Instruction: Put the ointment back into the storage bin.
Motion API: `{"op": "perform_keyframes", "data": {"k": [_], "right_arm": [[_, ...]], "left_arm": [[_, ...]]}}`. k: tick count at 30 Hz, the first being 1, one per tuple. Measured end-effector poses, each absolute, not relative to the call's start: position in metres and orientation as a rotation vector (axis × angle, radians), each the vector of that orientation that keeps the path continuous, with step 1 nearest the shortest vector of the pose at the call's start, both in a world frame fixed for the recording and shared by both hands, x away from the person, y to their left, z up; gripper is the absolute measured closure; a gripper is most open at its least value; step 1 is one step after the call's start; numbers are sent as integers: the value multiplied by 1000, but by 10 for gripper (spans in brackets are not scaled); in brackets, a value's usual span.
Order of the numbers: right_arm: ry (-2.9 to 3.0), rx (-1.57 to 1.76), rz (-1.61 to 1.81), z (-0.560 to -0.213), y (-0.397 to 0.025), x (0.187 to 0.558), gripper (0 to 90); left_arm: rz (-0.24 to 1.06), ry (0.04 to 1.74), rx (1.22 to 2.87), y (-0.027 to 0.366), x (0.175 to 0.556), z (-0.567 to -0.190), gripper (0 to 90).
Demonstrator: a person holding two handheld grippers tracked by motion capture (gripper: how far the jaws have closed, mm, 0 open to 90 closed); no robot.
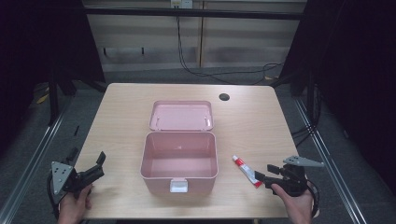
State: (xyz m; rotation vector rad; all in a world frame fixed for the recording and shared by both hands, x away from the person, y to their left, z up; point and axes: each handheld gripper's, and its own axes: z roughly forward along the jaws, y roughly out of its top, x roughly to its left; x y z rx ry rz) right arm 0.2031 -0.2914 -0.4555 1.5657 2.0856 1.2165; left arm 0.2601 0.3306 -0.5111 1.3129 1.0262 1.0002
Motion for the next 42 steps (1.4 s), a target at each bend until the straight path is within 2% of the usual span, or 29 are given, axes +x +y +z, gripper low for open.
{"op": "perform_keyframes", "data": {"k": [11, 21, 24, 25, 29, 32, 37, 42], "right_arm": [[2284, 1572, 1054, -441, -279, 219, 261], [2440, 1527, 922, -441, -261, 231, 364], [2496, 1527, 885, -437, -260, 236, 349], [2519, 1533, 856, -434, -259, 240, 300], [2537, 1552, 814, -430, -257, 249, 258], [2577, 1551, 795, -429, -255, 254, 256], [2645, 1522, 730, -427, -250, 260, 309], [2673, 1501, 686, -423, -245, 268, 282]], "left_arm": [[1000, 1022, 1315, 330, 260, -511, 34], [1001, 1026, 1312, 330, 260, -511, 34], [1004, 1031, 1309, 331, 260, -511, 34], [1004, 1031, 1309, 331, 260, -511, 34], [1006, 1031, 1310, 330, 260, -511, 34], [1006, 1032, 1309, 330, 260, -511, 34], [1004, 1031, 1307, 330, 260, -511, 35], [1004, 1031, 1307, 330, 260, -511, 34]]}}
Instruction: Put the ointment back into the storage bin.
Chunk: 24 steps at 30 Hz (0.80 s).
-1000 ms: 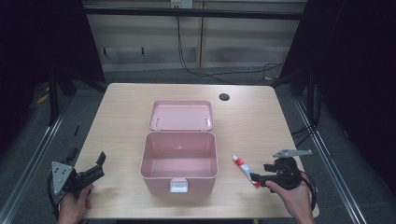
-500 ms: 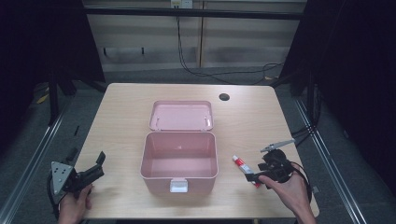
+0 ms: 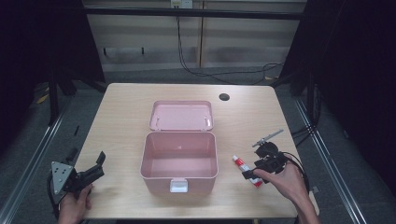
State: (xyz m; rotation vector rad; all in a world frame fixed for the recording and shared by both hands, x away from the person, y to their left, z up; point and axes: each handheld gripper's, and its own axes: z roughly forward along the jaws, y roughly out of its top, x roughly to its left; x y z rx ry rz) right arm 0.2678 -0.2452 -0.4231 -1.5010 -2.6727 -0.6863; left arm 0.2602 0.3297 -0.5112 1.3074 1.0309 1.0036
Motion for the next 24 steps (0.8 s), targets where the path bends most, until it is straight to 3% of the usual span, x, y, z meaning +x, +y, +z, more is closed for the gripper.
{"op": "perform_keyframes", "data": {"k": [24], "right_arm": [[-2732, -1398, -429, -427, -234, 295, 423]], "left_arm": [[1012, 1036, 1309, 330, 260, -511, 34]]}}
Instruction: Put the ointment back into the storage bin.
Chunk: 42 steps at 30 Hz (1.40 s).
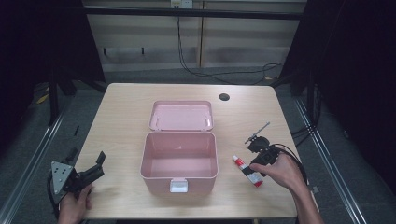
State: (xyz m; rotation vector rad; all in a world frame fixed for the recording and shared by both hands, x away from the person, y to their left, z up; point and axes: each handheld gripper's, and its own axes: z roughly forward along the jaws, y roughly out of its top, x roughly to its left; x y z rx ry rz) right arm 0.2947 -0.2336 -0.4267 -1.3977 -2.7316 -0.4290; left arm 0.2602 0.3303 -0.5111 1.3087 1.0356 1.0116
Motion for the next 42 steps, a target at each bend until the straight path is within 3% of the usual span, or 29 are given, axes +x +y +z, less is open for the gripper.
{"op": "perform_keyframes", "data": {"k": [15, 23, 42], "right_arm": [[-2745, -1321, -287, -437, -226, 308, 541], [-2774, -1342, -193, -446, -221, 314, 648], [-2787, -1326, -110, -464, -212, 324, 687]], "left_arm": [[1007, 1035, 1305, 330, 260, -511, 34], [1010, 1032, 1316, 330, 260, -511, 34], [1006, 1033, 1308, 330, 260, -511, 34]]}}
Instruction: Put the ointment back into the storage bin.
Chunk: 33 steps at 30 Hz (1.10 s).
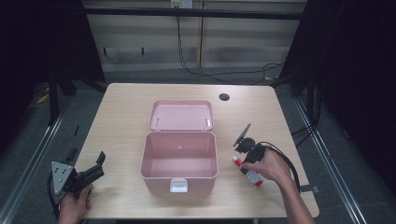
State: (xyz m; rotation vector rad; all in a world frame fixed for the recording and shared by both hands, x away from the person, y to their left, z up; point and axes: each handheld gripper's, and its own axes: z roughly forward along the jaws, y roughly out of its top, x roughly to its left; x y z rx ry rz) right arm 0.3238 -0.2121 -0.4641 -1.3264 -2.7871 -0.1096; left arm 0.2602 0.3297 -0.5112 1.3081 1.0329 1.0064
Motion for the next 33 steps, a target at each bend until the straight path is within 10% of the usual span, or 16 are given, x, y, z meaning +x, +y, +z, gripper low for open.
{"op": "perform_keyframes", "data": {"k": [33], "right_arm": [[-2868, -1192, -113, -458, -208, 320, 712]], "left_arm": [[1005, 1029, 1311, 330, 260, -511, 34]]}}
